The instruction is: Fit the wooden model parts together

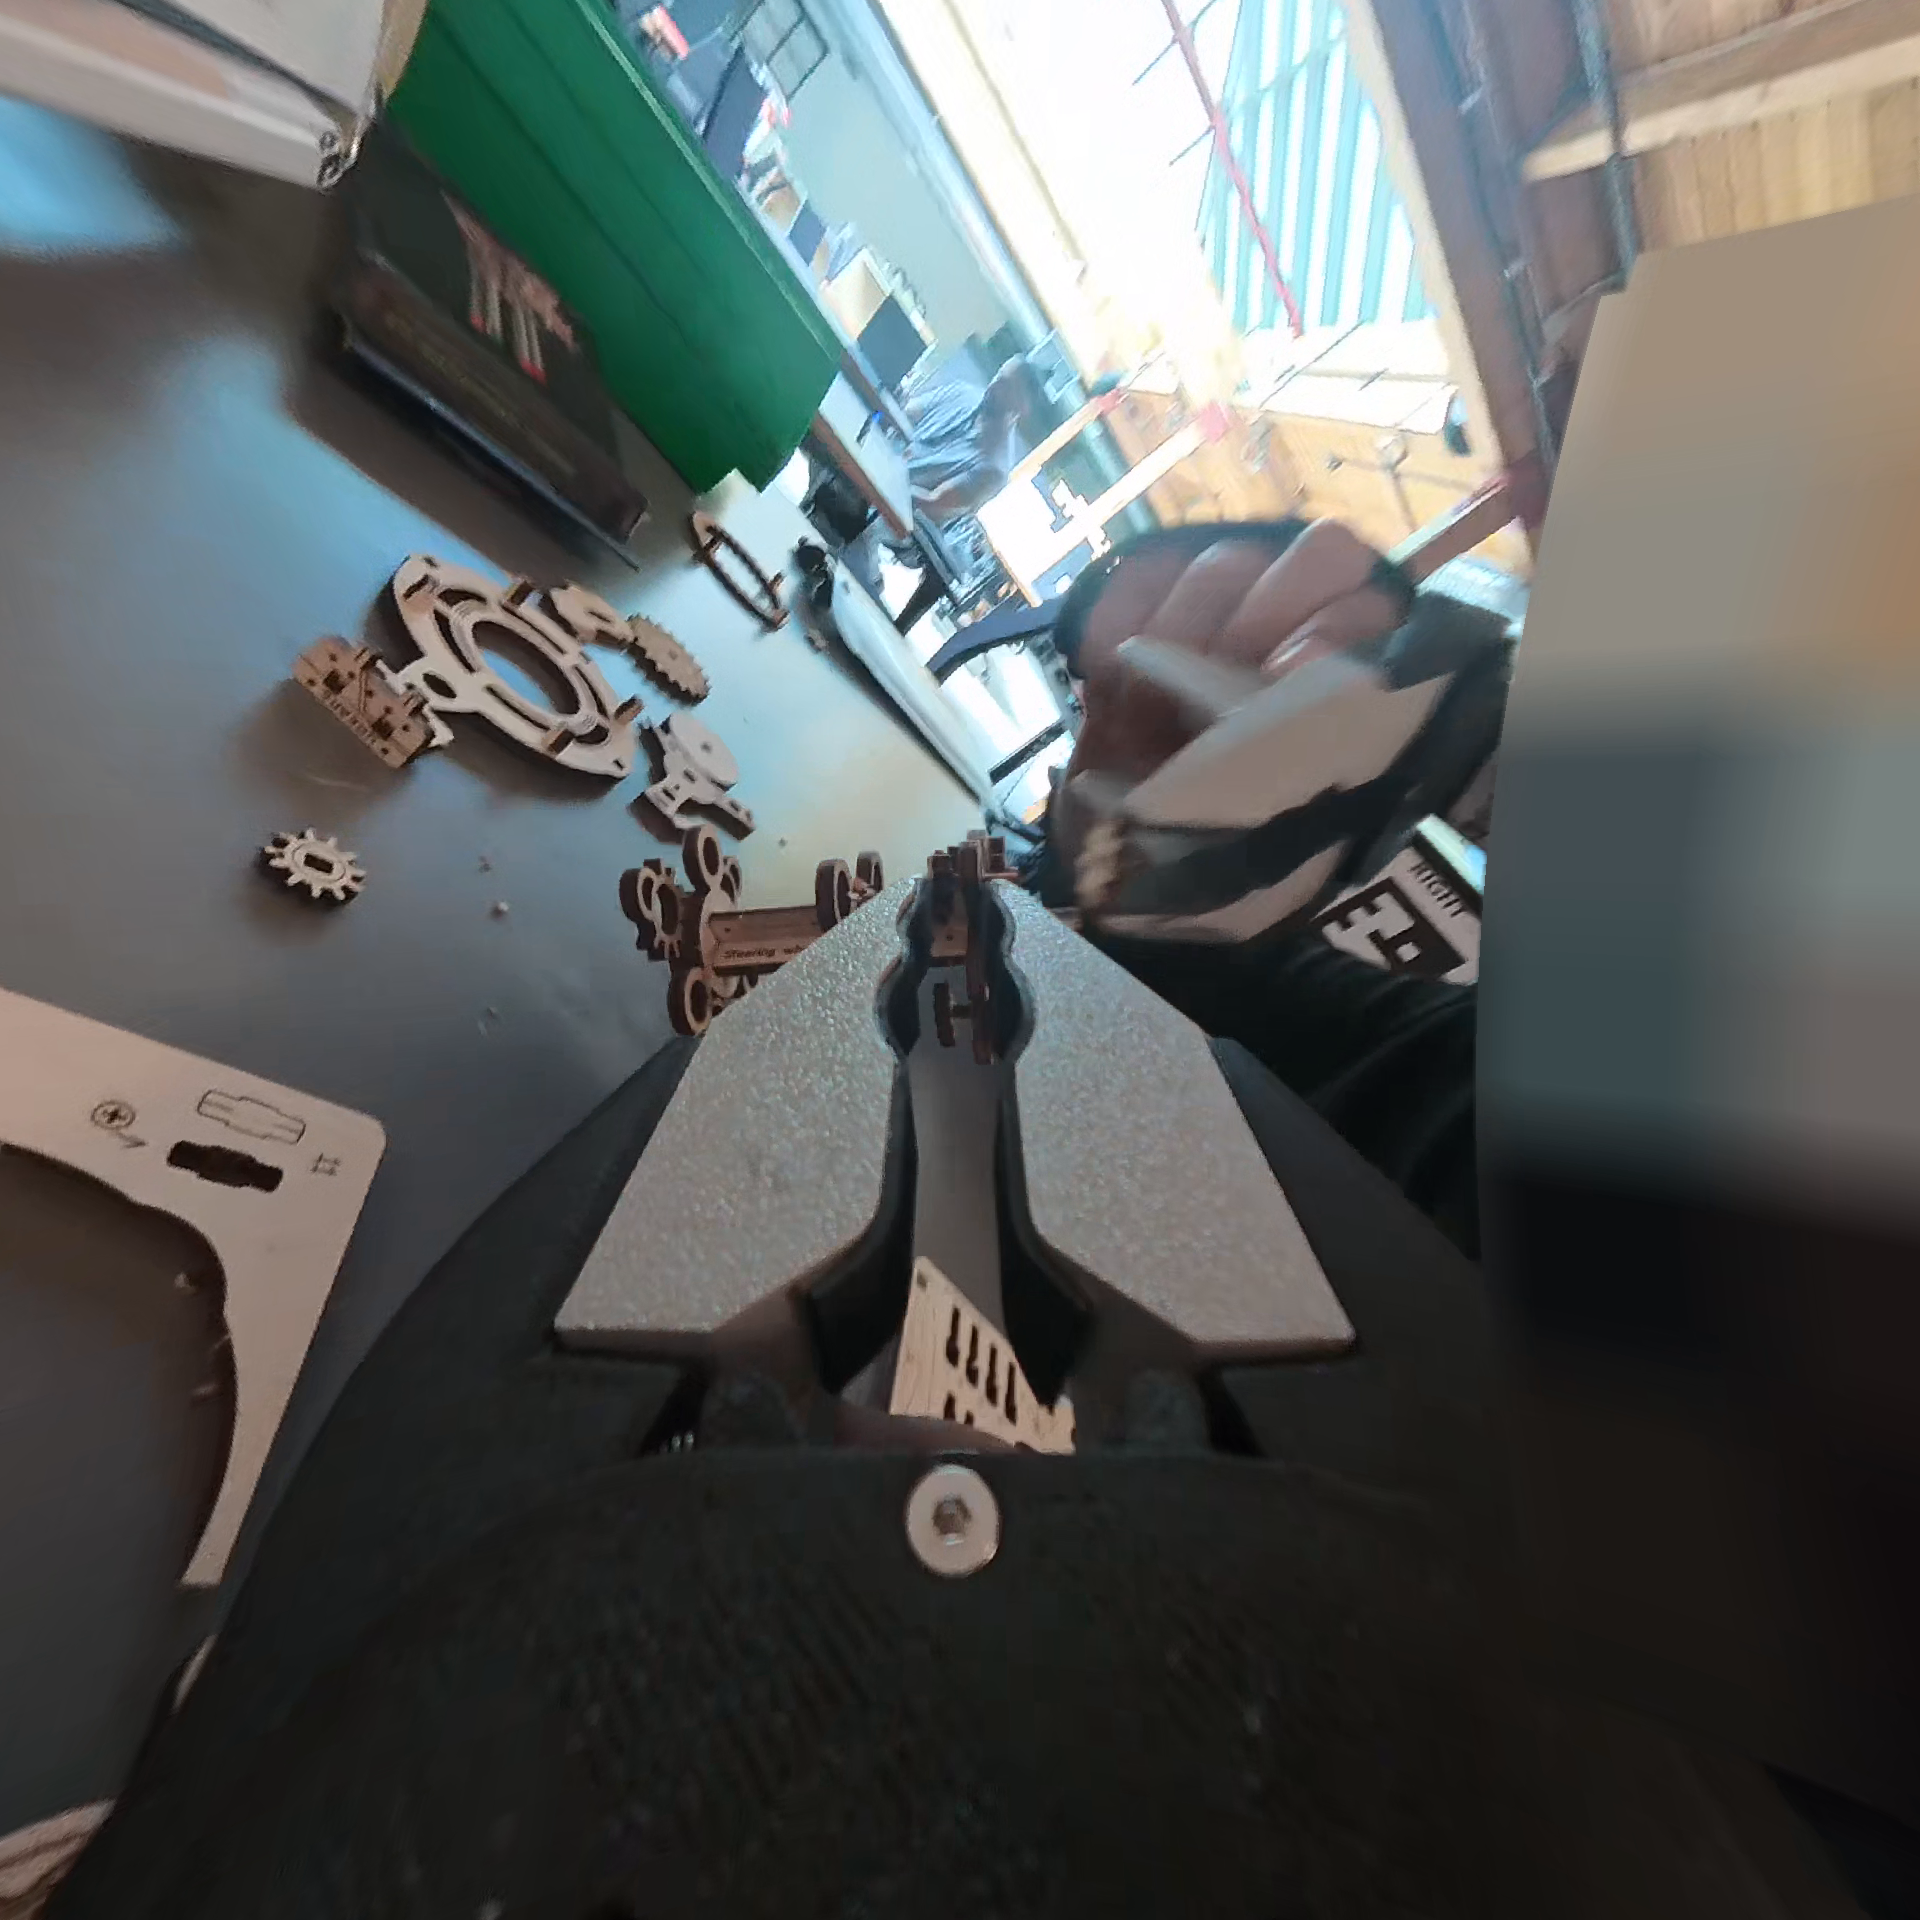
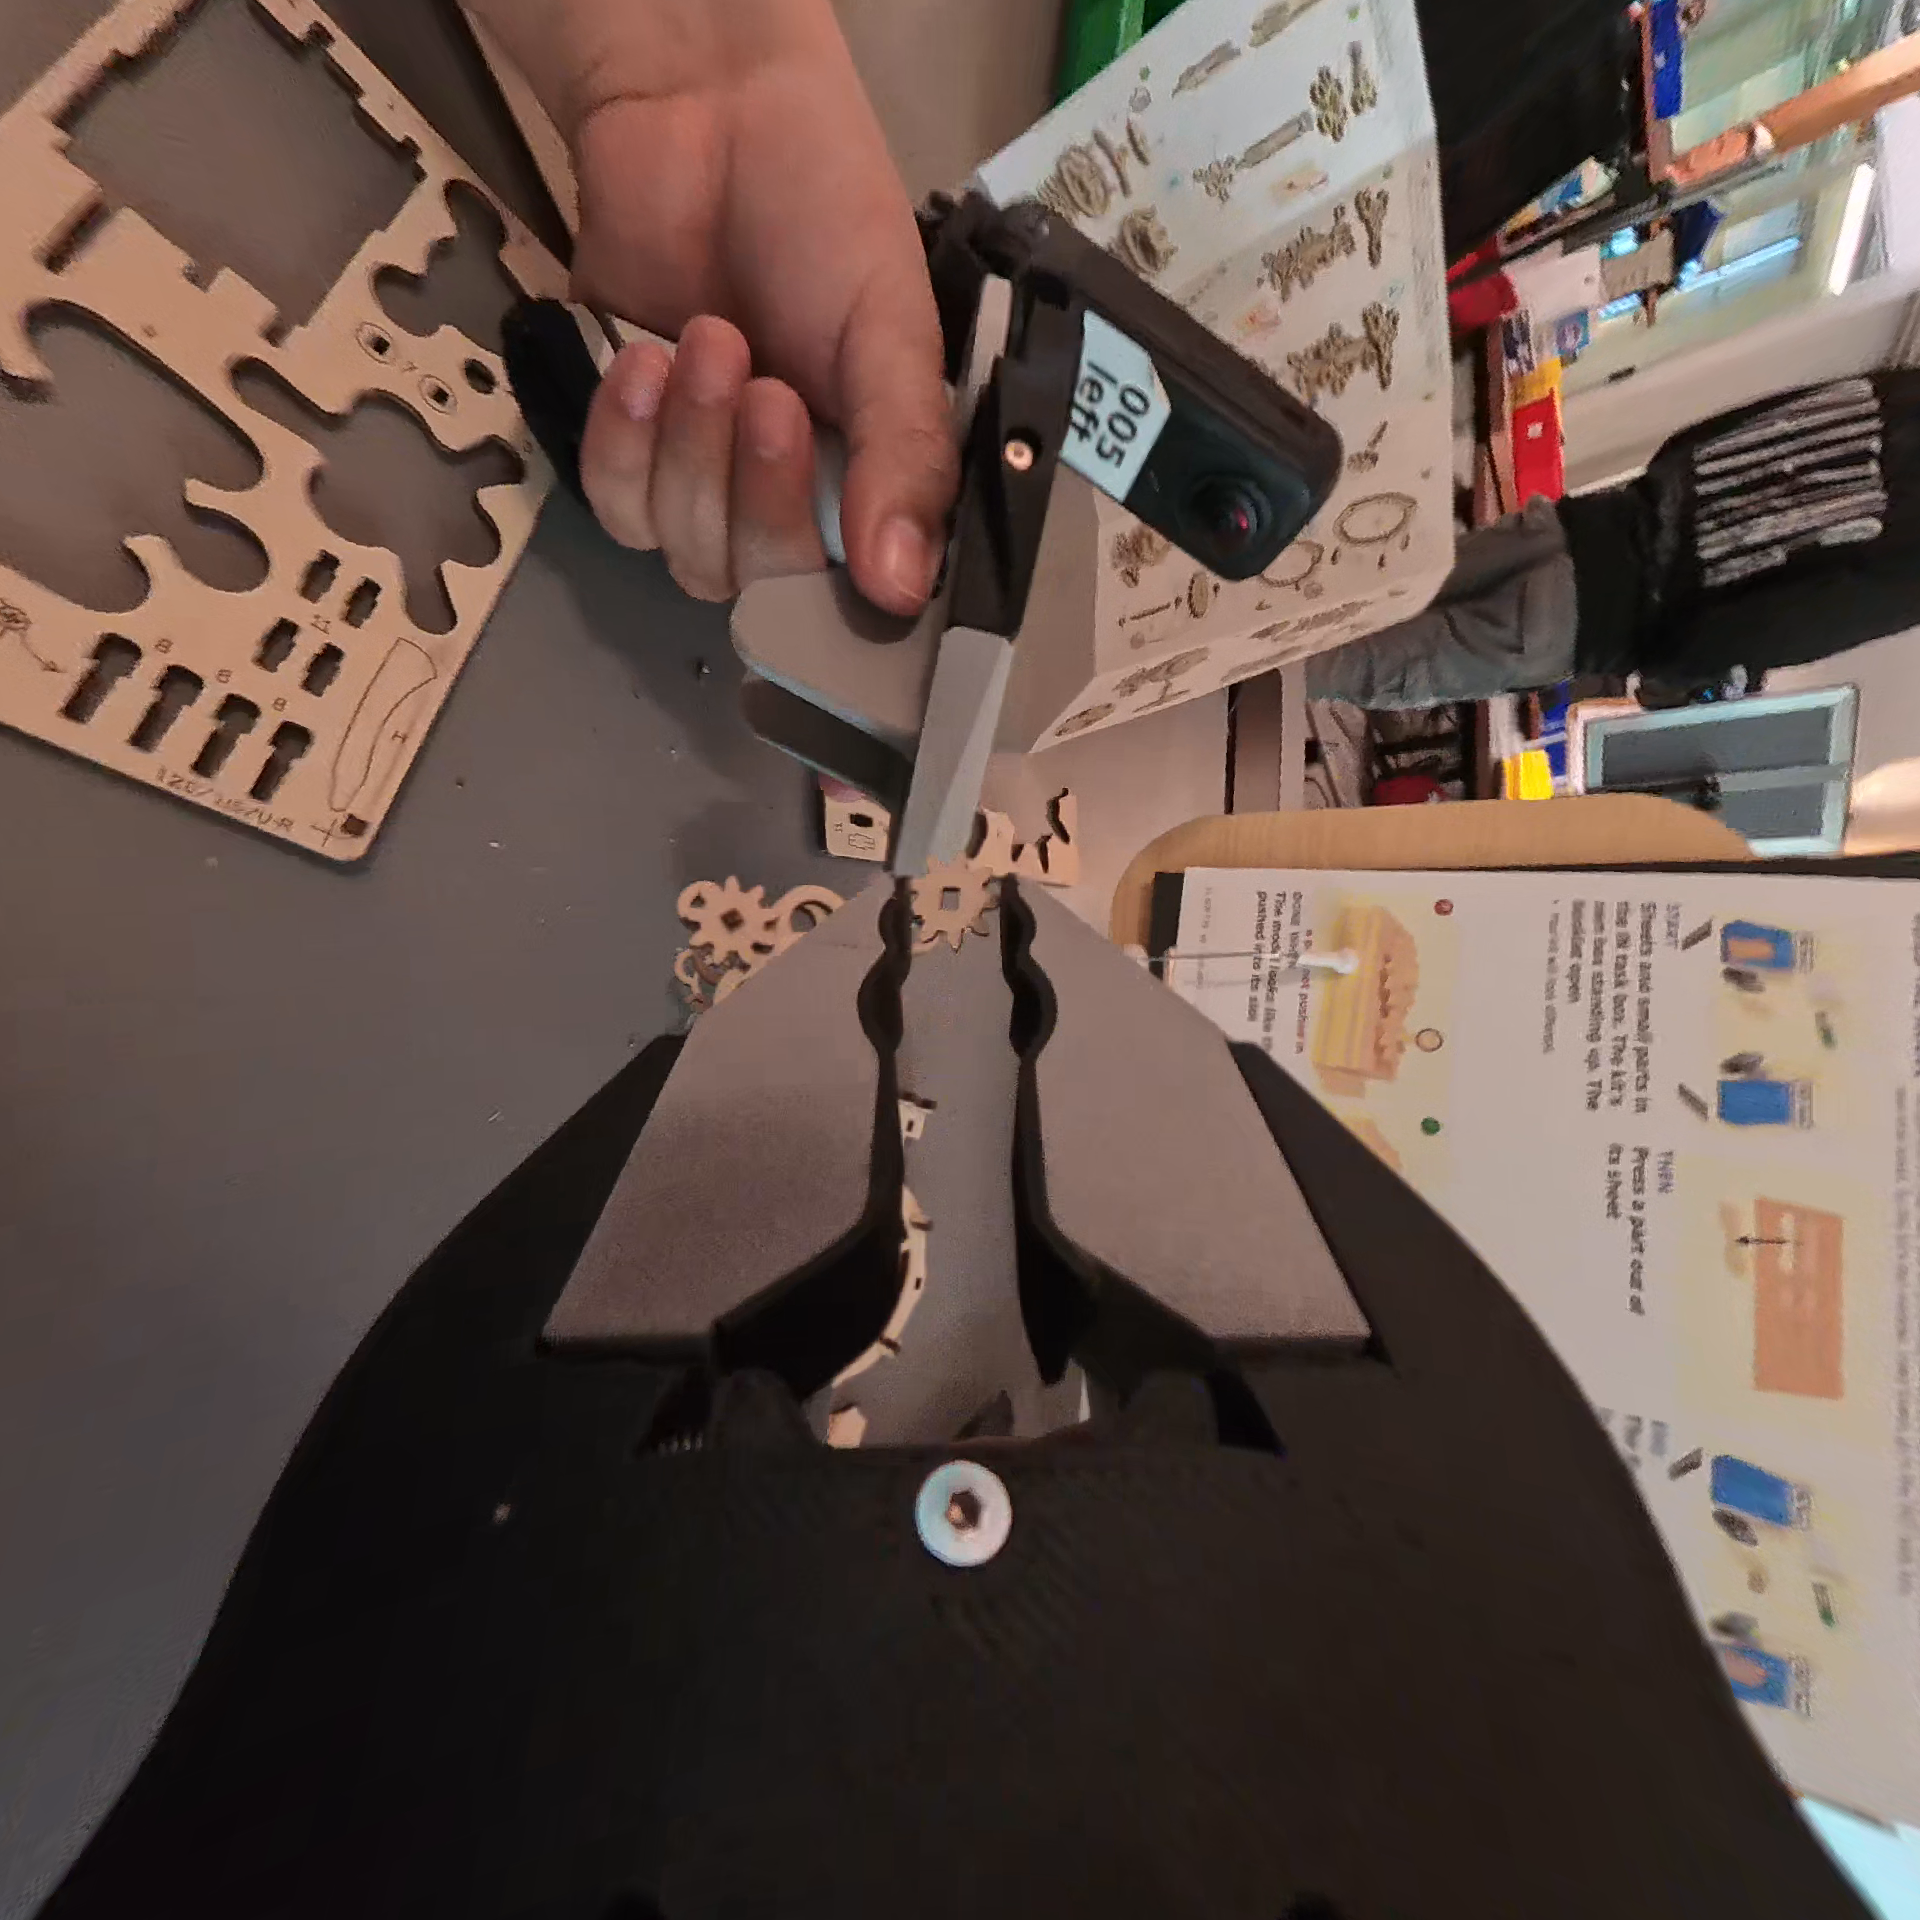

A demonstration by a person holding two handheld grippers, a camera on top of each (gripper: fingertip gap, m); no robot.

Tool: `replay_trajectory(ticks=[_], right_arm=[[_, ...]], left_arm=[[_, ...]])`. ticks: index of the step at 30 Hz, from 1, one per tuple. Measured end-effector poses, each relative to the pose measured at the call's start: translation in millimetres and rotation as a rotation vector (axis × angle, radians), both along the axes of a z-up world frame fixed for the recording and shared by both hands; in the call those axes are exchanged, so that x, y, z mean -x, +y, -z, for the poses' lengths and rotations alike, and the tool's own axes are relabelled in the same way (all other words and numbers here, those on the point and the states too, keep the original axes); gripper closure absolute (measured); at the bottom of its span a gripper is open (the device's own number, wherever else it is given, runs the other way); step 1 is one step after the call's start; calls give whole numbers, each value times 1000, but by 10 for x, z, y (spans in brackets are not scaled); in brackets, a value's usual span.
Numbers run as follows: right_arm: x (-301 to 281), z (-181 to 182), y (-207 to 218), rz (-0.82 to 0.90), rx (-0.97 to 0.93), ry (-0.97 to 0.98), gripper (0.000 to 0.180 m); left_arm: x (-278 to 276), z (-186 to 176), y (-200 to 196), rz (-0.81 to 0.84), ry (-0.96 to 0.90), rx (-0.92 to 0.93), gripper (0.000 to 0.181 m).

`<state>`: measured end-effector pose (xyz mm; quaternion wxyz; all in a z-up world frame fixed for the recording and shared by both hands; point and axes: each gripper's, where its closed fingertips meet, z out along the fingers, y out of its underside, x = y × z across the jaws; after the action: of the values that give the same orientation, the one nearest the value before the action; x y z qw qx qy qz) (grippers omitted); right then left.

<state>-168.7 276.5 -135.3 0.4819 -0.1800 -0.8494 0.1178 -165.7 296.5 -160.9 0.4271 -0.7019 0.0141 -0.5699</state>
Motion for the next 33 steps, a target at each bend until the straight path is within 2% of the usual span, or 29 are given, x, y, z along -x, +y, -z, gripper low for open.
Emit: replay_trajectory(ticks=[1, 14, 20, 33], right_arm=[[-36, -28, -26, -23, 1, -18, 167], [-162, 130, -140, -108, -111, -208, 166], [-221, 196, -178, -132, -110, -273, 167], [-234, 236, -219, -152, -61, -278, 167]], left_arm=[[-11, 3, -8, 9, -1, 2, 175], [-173, -34, -199, 174, -28, 3, 175], [-192, -15, -222, 196, -21, 4, 175], [-229, 31, -259, 232, -21, 34, 175]])
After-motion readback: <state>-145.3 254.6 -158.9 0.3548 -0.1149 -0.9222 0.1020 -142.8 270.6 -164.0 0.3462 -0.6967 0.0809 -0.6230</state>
